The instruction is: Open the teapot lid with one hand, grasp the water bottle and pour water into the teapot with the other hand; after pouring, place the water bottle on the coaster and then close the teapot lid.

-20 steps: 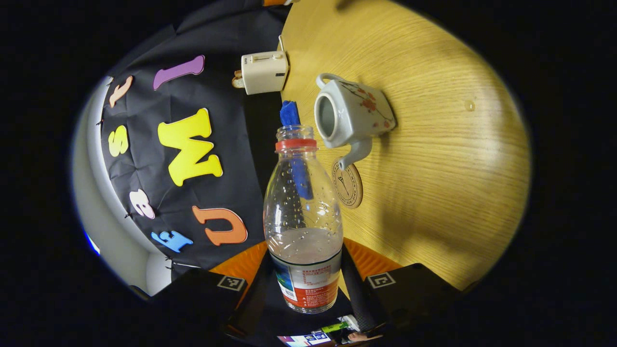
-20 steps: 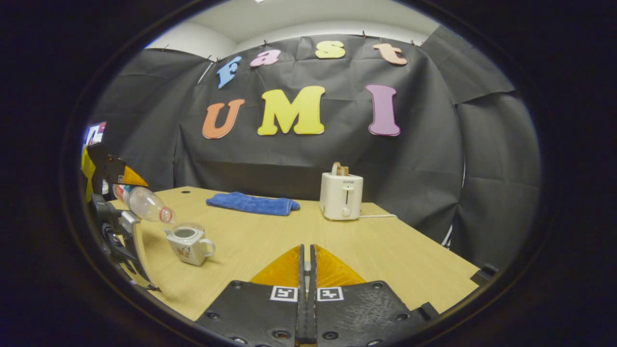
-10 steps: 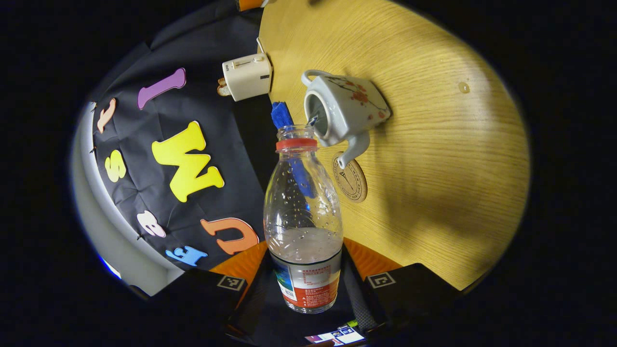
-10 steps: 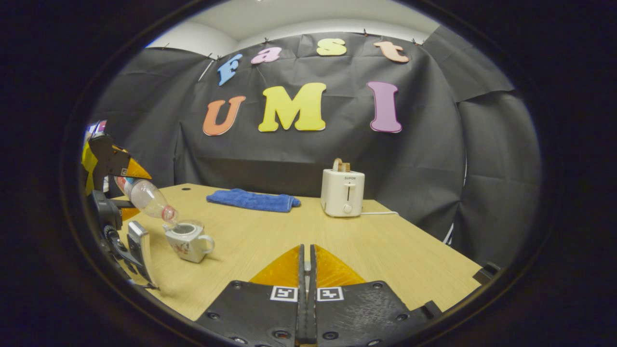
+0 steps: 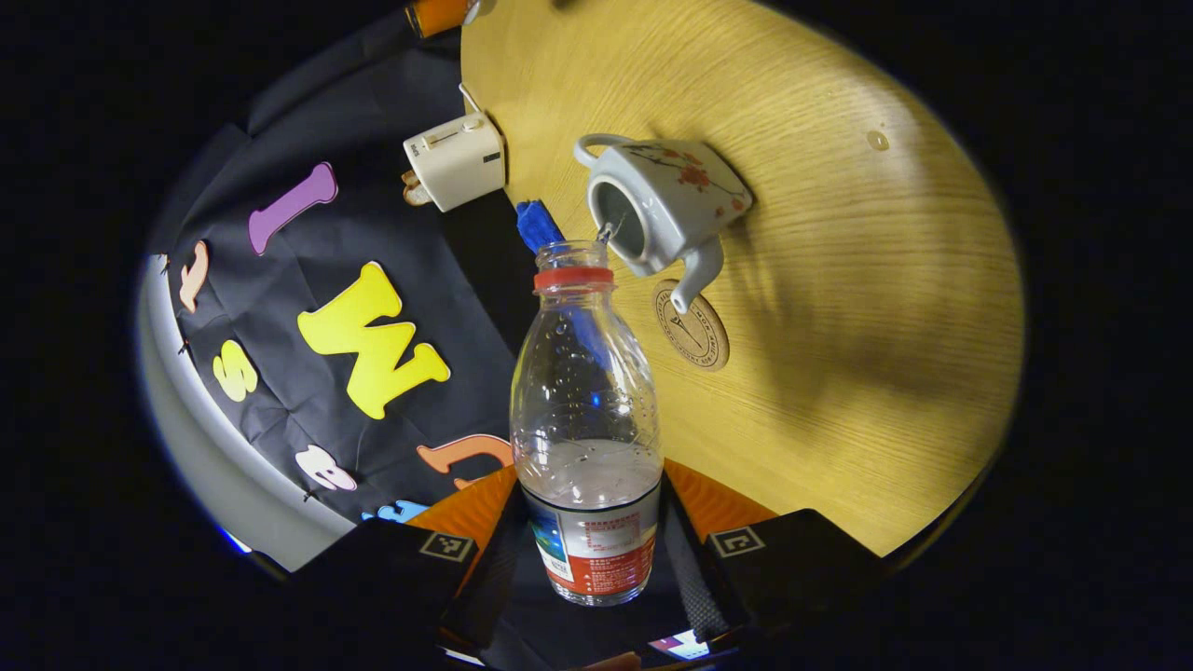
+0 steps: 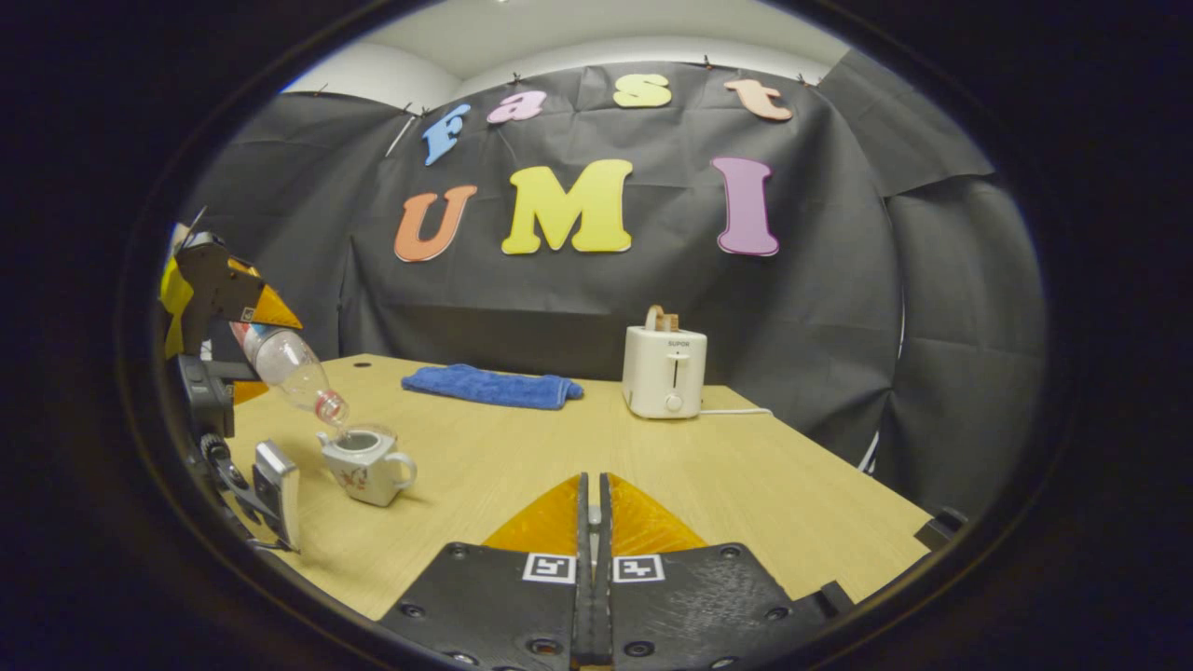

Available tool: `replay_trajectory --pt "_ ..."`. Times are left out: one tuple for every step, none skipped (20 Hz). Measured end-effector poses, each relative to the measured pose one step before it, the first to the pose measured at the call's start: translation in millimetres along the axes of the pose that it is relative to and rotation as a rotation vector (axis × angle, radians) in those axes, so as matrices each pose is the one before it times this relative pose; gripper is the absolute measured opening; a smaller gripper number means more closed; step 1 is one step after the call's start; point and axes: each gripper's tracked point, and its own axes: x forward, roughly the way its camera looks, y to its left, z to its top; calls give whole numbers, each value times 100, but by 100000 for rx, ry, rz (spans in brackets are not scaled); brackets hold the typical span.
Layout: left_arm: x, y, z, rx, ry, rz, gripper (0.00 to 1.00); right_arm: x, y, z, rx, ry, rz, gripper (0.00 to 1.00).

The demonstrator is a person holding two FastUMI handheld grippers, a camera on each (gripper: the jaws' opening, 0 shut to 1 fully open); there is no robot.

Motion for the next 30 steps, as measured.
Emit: replay_trajectory --pt "-25 209 -114 1466 660 706 77 -32 152 108 -9 -314 306 0" --pt "-57 94 -174 1325 623 334 77 -64 114 99 -58 -207 425 0" --pt "-63 105 -68 1421 258 91 77 0 79 -10 -16 -152 329 0" --pt "-81 266 -145 1340 92 247 77 -84 75 69 -63 -96 352 2" --pt "-111 394 -64 1222 52 103 77 -66 52 -47 -62 1 279 0" --pt "-55 436 49 925 -54 292 77 -39 19 89 94 -165 255 0" --pt "-114 63 -55 759 122 50 77 -28 -18 20 223 91 0 0" --pt "-30 98 85 642 -51 -91 77 -20 -77 -10 299 170 -39 0" --pt "-53 137 10 560 -57 -318 77 -21 -19 -10 457 65 66 0" --pt "-196 189 38 642 262 122 77 -75 -50 98 376 8 76 0" --pt "-95 214 -168 848 599 257 77 -4 -128 46 429 -284 -531 0" --pt "-81 155 -73 886 406 111 77 -1 -250 225 426 -415 -817 0" --pt "-80 249 28 614 157 -136 77 -45 -51 -30 185 46 -107 0" --pt "105 135 147 360 149 -388 77 -34 -7 30 546 -113 116 0" --pt "-125 80 137 521 -24 -217 77 -4 25 -5 370 20 176 0" --pt "63 201 222 790 -82 -137 77 -12 -7 -48 3 74 160 0" --pt "-170 166 154 790 -107 19 77 52 18 -7 -298 22 -97 0" --pt "-121 249 23 769 91 14 81 14 -113 -54 -408 82 -444 0" --pt "-74 129 154 720 10 -17 77 47 -163 -58 -172 39 -361 0" --pt "-118 58 90 555 161 -54 77 30 -65 -82 276 129 139 0" --pt "-26 -23 43 292 -38 -315 77 59 76 -107 466 425 165 0" --pt "59 57 -98 417 318 -338 77 51 -74 -121 426 464 -113 0" --pt "-21 51 -47 400 274 -64 76 76 -20 -73 278 354 -18 0" --pt "23 124 -130 333 290 51 76 -2 6 85 445 -182 -116 0" --pt "131 -56 10 -101 68 -50 77 0 -121 -70 345 -142 -369 2" --pt "92 -121 -15 -309 -8 -395 77 -12 -65 36 106 -100 -512 0" --pt "215 -43 39 -410 -38 -142 77 -7 50 30 -194 -291 -219 0" --pt "194 153 -69 -834 -126 425 77 -44 58 79 -280 -430 -188 0" --pt "82 -117 53 -1543 -462 452 77 22 -25 20 -272 -411 -327 0" --pt "249 -169 137 -2656 -1317 120 77 20 22 -12 -562 -55 -246 0"
